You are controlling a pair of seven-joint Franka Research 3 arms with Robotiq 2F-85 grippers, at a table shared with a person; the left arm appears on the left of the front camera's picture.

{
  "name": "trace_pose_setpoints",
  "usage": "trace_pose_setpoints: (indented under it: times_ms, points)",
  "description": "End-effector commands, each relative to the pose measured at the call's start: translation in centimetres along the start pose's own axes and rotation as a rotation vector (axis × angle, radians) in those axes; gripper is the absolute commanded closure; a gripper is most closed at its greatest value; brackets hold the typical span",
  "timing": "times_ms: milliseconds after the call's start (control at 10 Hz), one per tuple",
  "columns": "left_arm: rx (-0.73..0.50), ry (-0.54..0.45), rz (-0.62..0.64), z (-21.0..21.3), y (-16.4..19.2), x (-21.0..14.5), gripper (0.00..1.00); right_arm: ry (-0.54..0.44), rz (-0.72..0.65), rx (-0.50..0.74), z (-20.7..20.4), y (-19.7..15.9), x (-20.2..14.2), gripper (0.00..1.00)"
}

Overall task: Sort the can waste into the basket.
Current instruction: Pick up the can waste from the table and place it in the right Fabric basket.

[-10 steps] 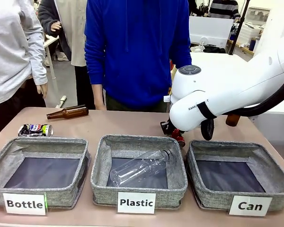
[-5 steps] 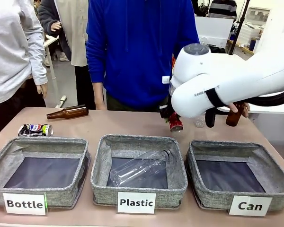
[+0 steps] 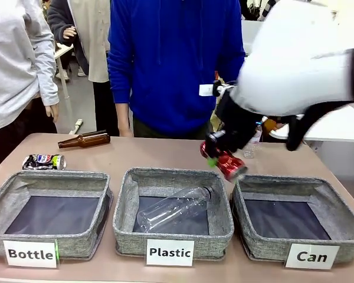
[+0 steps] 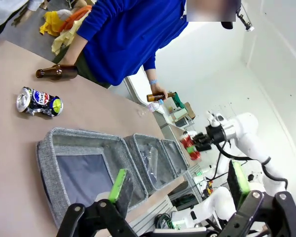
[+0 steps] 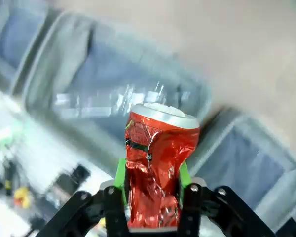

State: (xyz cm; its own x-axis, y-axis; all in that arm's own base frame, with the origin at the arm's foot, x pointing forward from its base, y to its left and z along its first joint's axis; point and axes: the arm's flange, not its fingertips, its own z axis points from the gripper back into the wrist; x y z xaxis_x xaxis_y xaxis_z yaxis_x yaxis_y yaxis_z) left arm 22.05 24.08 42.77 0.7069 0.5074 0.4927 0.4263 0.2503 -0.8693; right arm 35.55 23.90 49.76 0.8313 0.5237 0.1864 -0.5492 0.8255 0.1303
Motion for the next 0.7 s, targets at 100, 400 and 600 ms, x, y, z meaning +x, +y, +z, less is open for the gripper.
trace_pose_setpoints:
  times_ms: [100, 400, 600]
  points:
    - [-0.016, -0.006, -0.027, 0.1, -0.1, 0.0, 0.00, 0.084, 0.169, 0.048, 2.0, -2.8, -6.6, 0.68]
    - [-0.016, -0.006, -0.027, 0.1, -0.1, 0.0, 0.00, 0.025, 0.074, 0.075, 3.7, -6.3, -10.6, 0.68]
    - [-0.016, -0.006, -0.027, 0.1, -0.1, 0.0, 0.00, -0.024, -0.034, 0.102, 4.3, -9.6, -12.4, 0.68]
